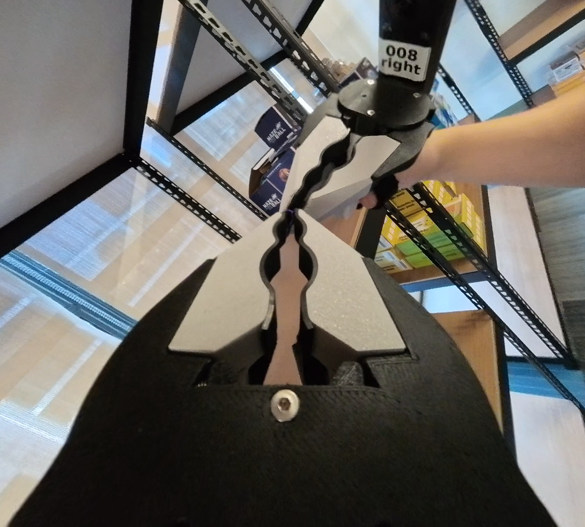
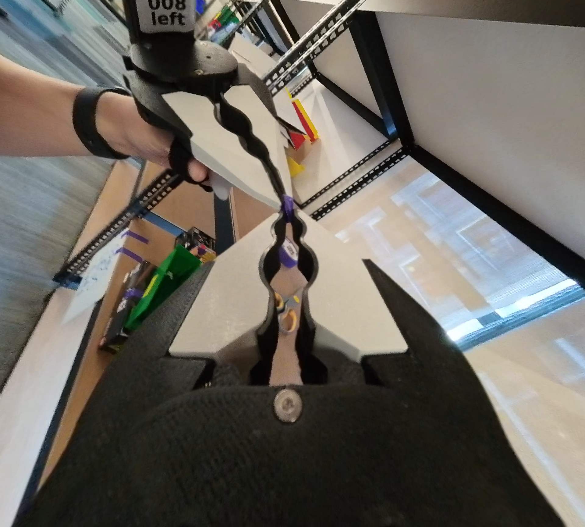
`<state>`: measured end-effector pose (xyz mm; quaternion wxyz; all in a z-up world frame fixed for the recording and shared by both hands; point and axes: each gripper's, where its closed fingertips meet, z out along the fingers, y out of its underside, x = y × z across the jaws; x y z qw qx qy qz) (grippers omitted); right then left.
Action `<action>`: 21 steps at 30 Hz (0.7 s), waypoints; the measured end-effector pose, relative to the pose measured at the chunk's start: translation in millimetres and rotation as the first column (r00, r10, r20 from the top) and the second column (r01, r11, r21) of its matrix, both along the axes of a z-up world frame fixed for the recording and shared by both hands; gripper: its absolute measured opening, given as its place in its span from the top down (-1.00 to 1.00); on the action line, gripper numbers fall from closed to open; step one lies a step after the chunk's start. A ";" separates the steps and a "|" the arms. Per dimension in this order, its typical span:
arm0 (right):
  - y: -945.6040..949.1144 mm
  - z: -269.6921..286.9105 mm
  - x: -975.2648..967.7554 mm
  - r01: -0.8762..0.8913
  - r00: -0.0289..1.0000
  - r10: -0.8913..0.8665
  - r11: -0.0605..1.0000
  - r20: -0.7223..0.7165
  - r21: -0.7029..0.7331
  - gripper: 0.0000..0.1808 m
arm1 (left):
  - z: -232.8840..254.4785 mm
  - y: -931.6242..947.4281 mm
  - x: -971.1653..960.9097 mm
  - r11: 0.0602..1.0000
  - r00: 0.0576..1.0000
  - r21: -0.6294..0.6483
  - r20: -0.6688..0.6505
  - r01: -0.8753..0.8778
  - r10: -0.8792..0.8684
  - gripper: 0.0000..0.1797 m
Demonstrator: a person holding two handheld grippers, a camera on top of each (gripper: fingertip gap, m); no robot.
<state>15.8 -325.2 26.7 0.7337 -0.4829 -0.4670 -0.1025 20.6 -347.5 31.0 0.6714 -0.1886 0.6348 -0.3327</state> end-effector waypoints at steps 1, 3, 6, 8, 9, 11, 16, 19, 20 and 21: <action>0.5 0.0 2.5 -0.001 1.000 0.000 1.000 -0.016 -0.003 0.98 | 3.9 0.3 -1.5 1.000 1.000 -0.011 0.021 -0.003 0.003 0.91; 0.8 2.2 10.1 0.013 0.999 -0.012 1.000 -0.048 0.024 0.98 | 5.7 -2.4 -5.7 0.997 0.999 -0.066 -0.002 0.043 -0.043 0.82; -4.5 1.4 10.6 -0.021 0.998 0.024 0.999 -0.063 0.046 0.99 | 2.4 3.9 -4.0 0.984 0.994 -0.168 -0.077 0.067 -0.081 0.53; -6.9 -0.5 9.0 -0.047 0.998 0.050 0.997 -0.048 0.057 0.99 | -6.9 3.0 0.9 0.979 0.981 -0.182 -0.149 0.096 -0.124 0.53; -7.9 -2.7 7.7 -0.066 0.997 0.068 0.996 -0.037 0.051 0.99 | -10.7 0.7 2.7 0.976 0.972 -0.181 -0.178 0.119 -0.152 0.58; -11.5 -6.9 4.4 -0.116 0.993 0.117 0.993 -0.028 0.033 0.99 | -13.1 -1.0 6.3 0.969 0.959 -0.191 -0.205 0.157 -0.196 0.70; -19.9 -16.7 4.0 -0.250 0.965 0.244 0.966 -0.092 -0.061 0.99 | -20.5 -12.9 8.4 0.941 0.915 -0.213 -0.254 0.264 -0.315 0.95; -24.4 -26.0 7.0 -0.363 0.923 0.327 0.915 -0.202 -0.176 1.00 | -28.5 -14.2 13.3 0.920 0.887 -0.279 -0.295 0.277 -0.356 0.99; -22.9 -28.8 10.2 -0.389 0.907 0.332 0.897 -0.259 -0.212 1.00 | -31.7 -12.2 16.8 0.914 0.884 -0.306 -0.302 0.265 -0.357 0.99; -21.3 -32.0 14.0 -0.411 0.890 0.326 0.876 -0.319 -0.251 1.00 | -34.3 -9.9 21.2 0.908 0.885 -0.338 -0.300 0.250 -0.355 0.99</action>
